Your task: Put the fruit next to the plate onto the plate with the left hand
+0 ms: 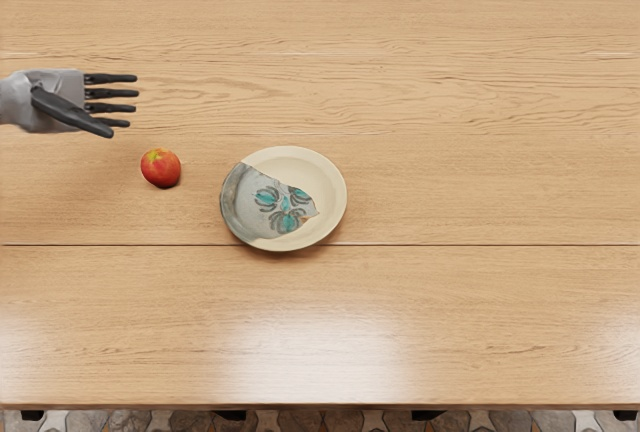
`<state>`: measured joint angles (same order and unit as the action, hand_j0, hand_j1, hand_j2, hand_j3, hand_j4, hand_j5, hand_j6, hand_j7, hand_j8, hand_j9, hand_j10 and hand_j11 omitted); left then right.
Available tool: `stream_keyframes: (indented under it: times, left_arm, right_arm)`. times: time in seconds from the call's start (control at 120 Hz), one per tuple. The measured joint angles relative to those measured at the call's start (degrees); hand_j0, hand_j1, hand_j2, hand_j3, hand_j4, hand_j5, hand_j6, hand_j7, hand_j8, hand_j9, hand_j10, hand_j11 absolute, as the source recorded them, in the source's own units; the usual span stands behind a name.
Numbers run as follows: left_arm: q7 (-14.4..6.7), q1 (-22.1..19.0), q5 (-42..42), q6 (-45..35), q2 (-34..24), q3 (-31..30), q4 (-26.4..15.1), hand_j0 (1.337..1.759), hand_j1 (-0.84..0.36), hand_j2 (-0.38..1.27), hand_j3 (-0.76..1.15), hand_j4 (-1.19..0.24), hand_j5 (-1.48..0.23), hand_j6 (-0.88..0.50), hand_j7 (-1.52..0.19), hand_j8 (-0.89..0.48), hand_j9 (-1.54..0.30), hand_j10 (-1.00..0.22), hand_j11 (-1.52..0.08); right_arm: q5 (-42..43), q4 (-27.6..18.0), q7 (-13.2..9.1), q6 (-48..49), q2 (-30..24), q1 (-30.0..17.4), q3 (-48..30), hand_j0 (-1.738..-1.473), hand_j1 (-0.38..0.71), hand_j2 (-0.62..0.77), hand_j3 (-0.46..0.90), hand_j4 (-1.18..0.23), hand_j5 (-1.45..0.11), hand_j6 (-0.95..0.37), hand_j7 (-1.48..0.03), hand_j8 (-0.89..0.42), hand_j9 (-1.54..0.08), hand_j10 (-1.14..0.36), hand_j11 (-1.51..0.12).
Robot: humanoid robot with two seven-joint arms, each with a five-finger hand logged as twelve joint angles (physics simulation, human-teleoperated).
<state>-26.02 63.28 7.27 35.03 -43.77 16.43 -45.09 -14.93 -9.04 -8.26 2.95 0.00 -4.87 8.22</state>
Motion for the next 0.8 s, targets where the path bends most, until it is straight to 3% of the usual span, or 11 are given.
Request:
stream_keyframes:
  times: [0.292, 0.358, 0.408, 0.575, 0.642, 0.8]
  left_arm:
    - [0.01, -0.86, 0.12, 0.00, -0.20, 0.55, 0.00, 1.658, 0.35, 0.00, 0.00, 0.00, 0.00, 0.00, 0.00, 0.00, 0.00, 0.00, 0.00]
    - [-0.03, -1.66, -0.13, 0.00, -6.26, 0.56, 0.00, 1.658, 0.35, 0.00, 0.00, 0.00, 0.00, 0.00, 0.00, 0.00, 0.00, 0.00, 0.00]
    - [-0.19, -1.22, -0.28, 0.01, -7.07, 0.56, 0.01, 1.658, 0.35, 0.00, 0.00, 0.00, 0.00, 0.00, 0.00, 0.00, 0.00, 0.00, 0.00]
    - [-6.74, -0.10, -0.70, 0.01, -5.63, 0.50, 0.00, 1.658, 0.35, 0.00, 0.00, 0.00, 0.00, 0.00, 0.00, 0.00, 0.00, 0.00, 0.00]
    - [-7.80, 2.10, -4.26, 0.00, -2.07, 0.41, 0.00, 1.658, 0.35, 0.00, 0.00, 0.00, 0.00, 0.00, 0.00, 0.00, 0.00, 0.00, 0.00]
    - [-8.72, 4.55, -11.03, 0.01, -1.62, 0.20, -0.05, 1.658, 0.35, 0.00, 0.00, 0.00, 0.00, 0.00, 0.00, 0.00, 0.00, 0.00, 0.00]
  right_arm:
    - [-0.01, 0.00, 0.00, -0.05, 0.00, 0.04, -0.04, -1.658, -0.33, 0.00, 0.00, -0.01, -0.02, -0.01, -0.02, -0.01, -0.02, -0.01, -0.02]
    - [-0.01, 0.00, 0.00, -0.05, 0.00, 0.04, -0.05, -1.658, -0.33, 0.00, 0.00, -0.01, -0.02, -0.01, -0.02, -0.01, -0.02, -0.01, -0.02]
    - [-0.01, 0.00, 0.00, -0.05, 0.00, 0.04, -0.05, -1.658, -0.33, 0.00, 0.00, -0.01, -0.02, -0.01, -0.02, -0.01, -0.02, -0.01, -0.02]
    - [-0.01, -0.01, 0.00, -0.05, 0.00, 0.04, -0.05, -1.658, -0.33, 0.00, 0.00, -0.01, -0.02, -0.01, -0.02, -0.01, -0.02, -0.01, -0.02]
    - [-0.01, -0.01, 0.00, -0.05, 0.00, 0.04, -0.05, -1.658, -0.33, 0.00, 0.00, -0.01, -0.02, -0.01, -0.02, -0.01, -0.02, -0.01, -0.02]
    - [-0.01, -0.01, 0.00, -0.05, 0.00, 0.04, -0.05, -1.658, -0.33, 0.00, 0.00, -0.01, -0.02, -0.01, -0.02, -0.01, -0.02, -0.01, -0.02]
